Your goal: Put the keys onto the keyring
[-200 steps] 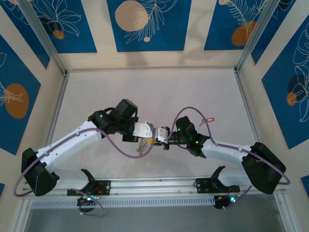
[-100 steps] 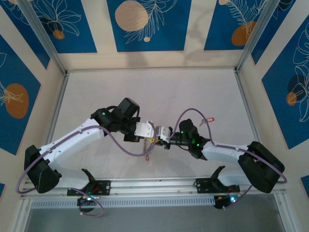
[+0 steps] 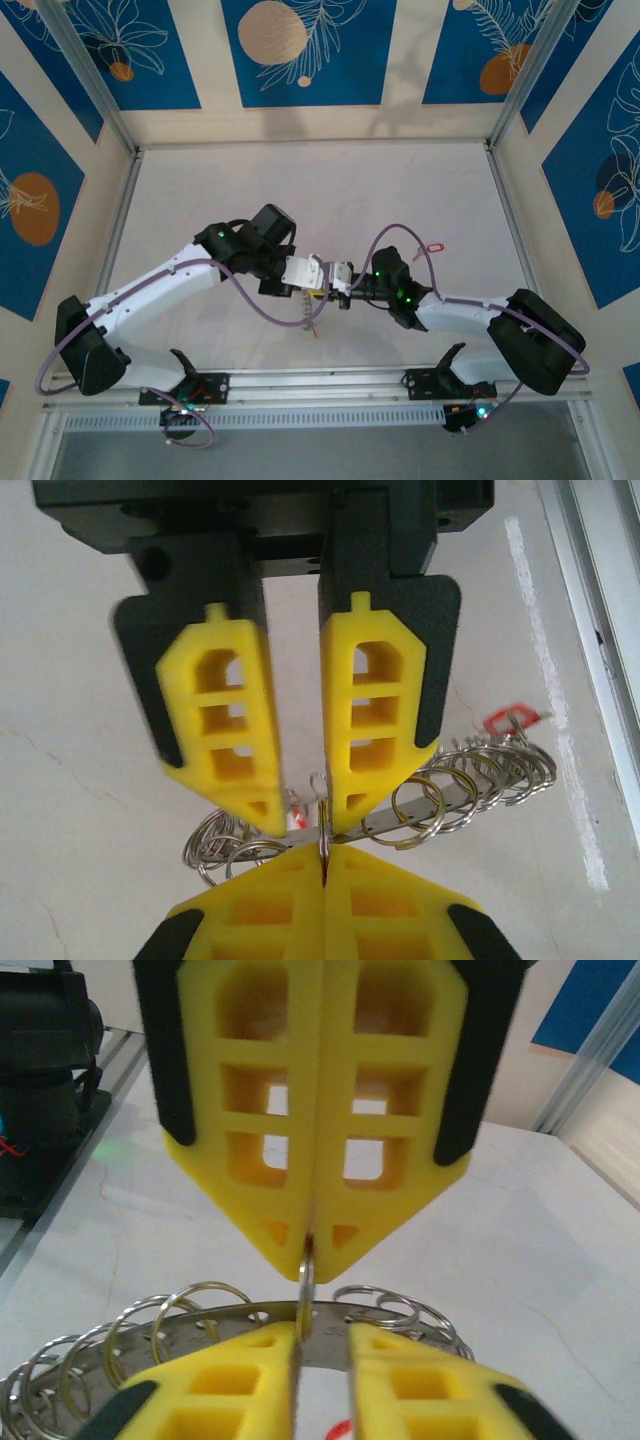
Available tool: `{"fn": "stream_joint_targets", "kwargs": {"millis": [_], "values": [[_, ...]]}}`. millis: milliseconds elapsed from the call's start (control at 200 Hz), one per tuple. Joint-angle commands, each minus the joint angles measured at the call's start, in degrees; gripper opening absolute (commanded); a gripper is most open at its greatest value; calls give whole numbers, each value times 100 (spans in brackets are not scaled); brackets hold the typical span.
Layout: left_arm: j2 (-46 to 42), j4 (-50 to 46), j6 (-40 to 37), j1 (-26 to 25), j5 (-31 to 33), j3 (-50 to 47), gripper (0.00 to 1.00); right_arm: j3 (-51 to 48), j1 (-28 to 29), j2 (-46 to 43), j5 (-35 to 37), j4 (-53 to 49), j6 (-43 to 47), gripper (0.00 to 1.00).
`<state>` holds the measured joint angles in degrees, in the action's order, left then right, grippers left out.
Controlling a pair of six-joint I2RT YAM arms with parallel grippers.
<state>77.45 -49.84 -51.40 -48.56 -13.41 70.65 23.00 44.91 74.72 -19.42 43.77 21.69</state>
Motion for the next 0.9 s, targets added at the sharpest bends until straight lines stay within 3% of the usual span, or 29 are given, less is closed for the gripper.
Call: {"fn": "stream_joint_targets", "kwargs": {"millis": [0, 135, 260, 895], "values": [[-1, -79, -55, -50, -6, 263, 0, 68, 69, 112, -171, 291, -71, 12], [-37, -95, -31, -53, 18, 285, 0, -21, 105, 95, -205, 530, -160, 6], [-33, -50, 23, -51, -19, 252, 0, -51, 127, 94, -211, 709, -259, 18], [69, -241, -230, -45, 147, 307, 0, -136, 123, 301, 72, 1225, -431, 18]]}}
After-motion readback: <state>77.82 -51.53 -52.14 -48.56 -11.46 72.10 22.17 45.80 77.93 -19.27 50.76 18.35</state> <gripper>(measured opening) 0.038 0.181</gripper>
